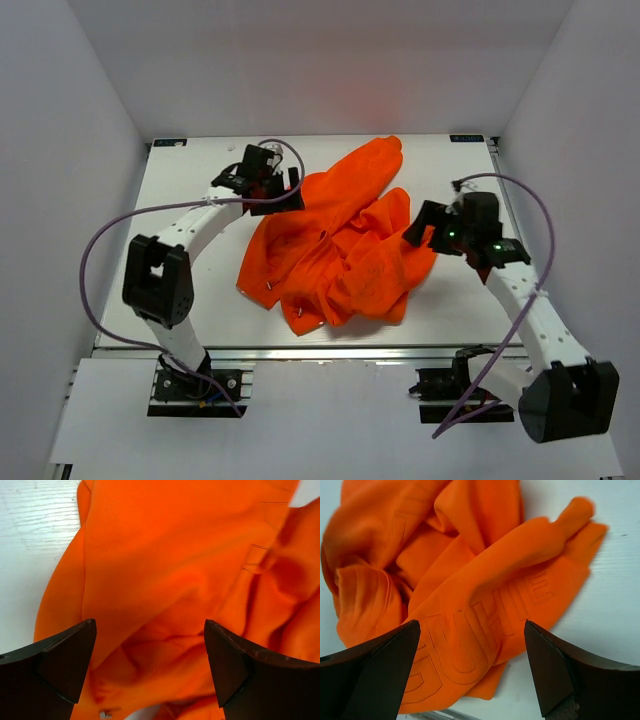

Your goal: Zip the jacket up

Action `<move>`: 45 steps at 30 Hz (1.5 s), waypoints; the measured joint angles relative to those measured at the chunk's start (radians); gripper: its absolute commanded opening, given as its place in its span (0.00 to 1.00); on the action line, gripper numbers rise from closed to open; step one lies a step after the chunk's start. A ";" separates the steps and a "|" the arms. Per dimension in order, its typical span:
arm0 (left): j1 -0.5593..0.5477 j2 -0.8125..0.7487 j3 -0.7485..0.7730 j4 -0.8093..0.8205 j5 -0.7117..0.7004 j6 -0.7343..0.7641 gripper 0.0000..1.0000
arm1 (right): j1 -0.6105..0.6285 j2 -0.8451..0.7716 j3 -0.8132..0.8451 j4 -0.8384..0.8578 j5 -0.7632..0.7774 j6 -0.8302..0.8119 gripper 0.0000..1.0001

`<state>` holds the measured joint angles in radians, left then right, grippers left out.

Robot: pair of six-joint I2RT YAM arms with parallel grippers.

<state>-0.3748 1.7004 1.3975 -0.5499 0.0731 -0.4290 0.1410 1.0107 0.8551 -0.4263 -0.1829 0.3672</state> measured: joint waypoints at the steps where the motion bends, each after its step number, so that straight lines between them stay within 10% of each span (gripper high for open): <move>1: -0.011 0.037 0.016 -0.003 0.001 0.008 0.98 | 0.032 0.032 0.000 0.005 0.011 0.003 0.89; 8: -0.026 0.286 0.163 -0.069 -0.039 0.046 0.97 | 0.283 0.278 0.027 0.019 0.179 0.061 0.89; 11: -0.044 0.339 0.173 -0.078 -0.038 0.057 0.59 | 0.299 0.351 0.028 0.026 0.253 0.101 0.85; 12: -0.050 0.349 0.173 -0.080 -0.035 0.059 0.25 | 0.301 0.369 0.028 0.026 0.275 0.111 0.49; 13: -0.056 0.355 0.173 -0.083 -0.032 0.060 0.06 | 0.301 0.380 0.027 0.030 0.295 0.115 0.13; 14: -0.059 0.357 0.173 -0.086 -0.031 0.063 0.00 | 0.301 0.385 0.026 0.038 0.309 0.126 0.00; 25: -0.068 0.035 0.060 -0.045 -0.177 0.021 0.00 | 0.304 0.057 0.057 0.070 0.515 0.073 0.00; 45: -0.072 -0.654 0.307 -0.053 -0.538 0.039 0.00 | 0.297 -0.043 0.755 0.091 0.646 -0.345 0.00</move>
<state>-0.4465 1.0462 1.7050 -0.6033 -0.4648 -0.3897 0.4381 0.9676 1.6096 -0.3351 0.4629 0.0223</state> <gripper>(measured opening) 0.031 0.023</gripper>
